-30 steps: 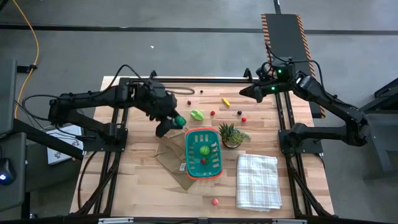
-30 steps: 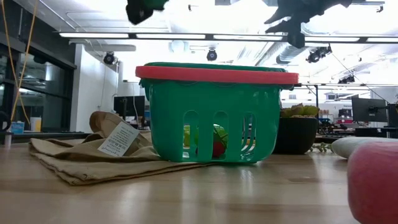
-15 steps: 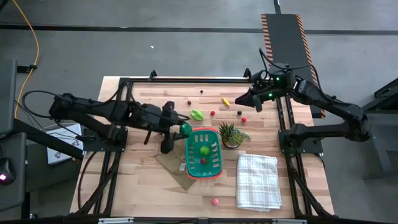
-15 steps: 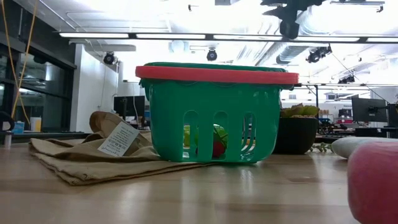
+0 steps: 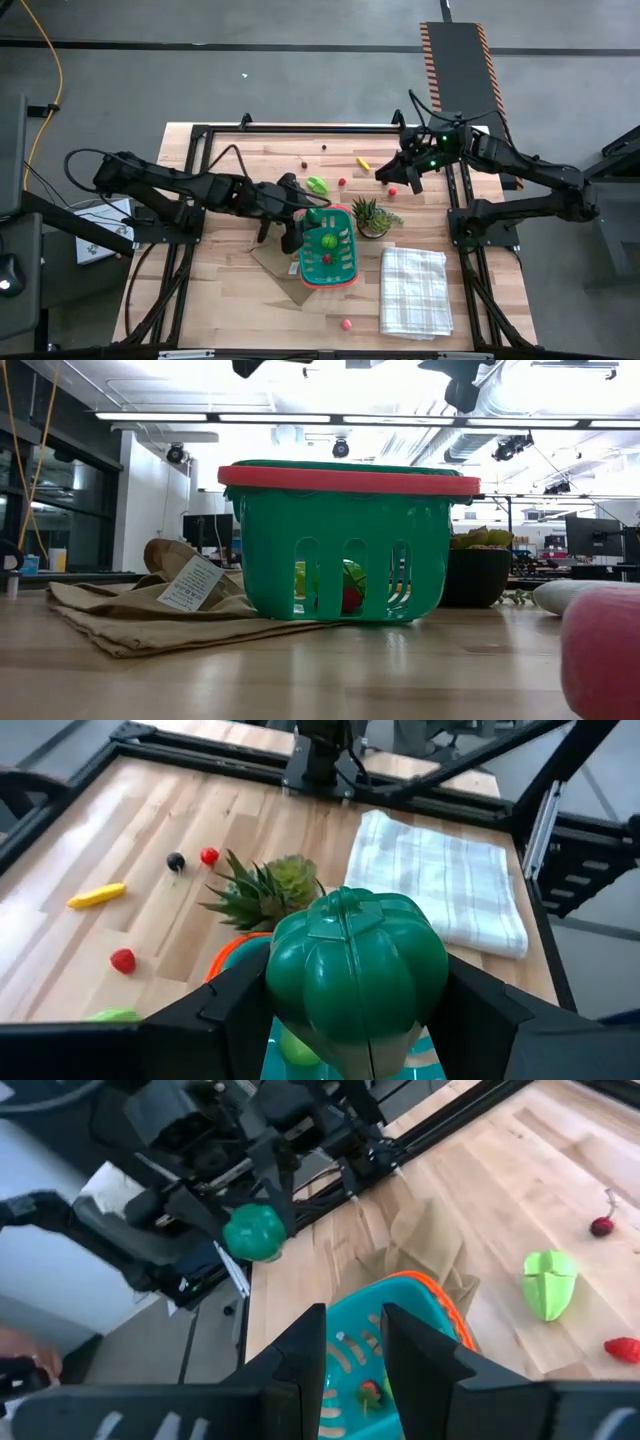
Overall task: Pick and placing Produce into tupperware
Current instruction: Put the green bell pepper into the green basket
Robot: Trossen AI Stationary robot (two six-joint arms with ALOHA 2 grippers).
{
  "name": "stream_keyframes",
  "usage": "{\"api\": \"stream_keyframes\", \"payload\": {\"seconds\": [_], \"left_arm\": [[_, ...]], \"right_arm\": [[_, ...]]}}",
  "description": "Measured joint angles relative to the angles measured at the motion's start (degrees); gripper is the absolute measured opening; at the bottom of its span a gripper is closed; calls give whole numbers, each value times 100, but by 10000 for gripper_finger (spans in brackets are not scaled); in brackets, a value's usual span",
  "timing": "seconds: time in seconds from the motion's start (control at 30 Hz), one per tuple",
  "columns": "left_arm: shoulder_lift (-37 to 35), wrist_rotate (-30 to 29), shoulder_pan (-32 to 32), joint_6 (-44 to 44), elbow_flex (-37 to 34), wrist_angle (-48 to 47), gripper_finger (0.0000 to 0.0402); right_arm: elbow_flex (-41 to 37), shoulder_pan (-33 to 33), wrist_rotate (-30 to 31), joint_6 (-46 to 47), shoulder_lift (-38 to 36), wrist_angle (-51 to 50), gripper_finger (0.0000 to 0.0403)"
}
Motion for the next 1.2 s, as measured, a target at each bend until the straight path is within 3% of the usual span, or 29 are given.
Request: {"api": "stream_keyframes", "payload": {"seconds": [0.27, 0.6, 1.2], "left_arm": [[133, -12, -114, -170, 27, 158, 209], [127, -169, -101, -212, 342, -401, 209], [806, 111, -78, -289, 355, -644, 209]], "right_arm": [[0, 489, 218, -308, -19, -272, 90], [0, 1580, 2079, -1040, -186, -1558, 90], [933, 3306, 3865, -941, -175, -2736, 90]]}}
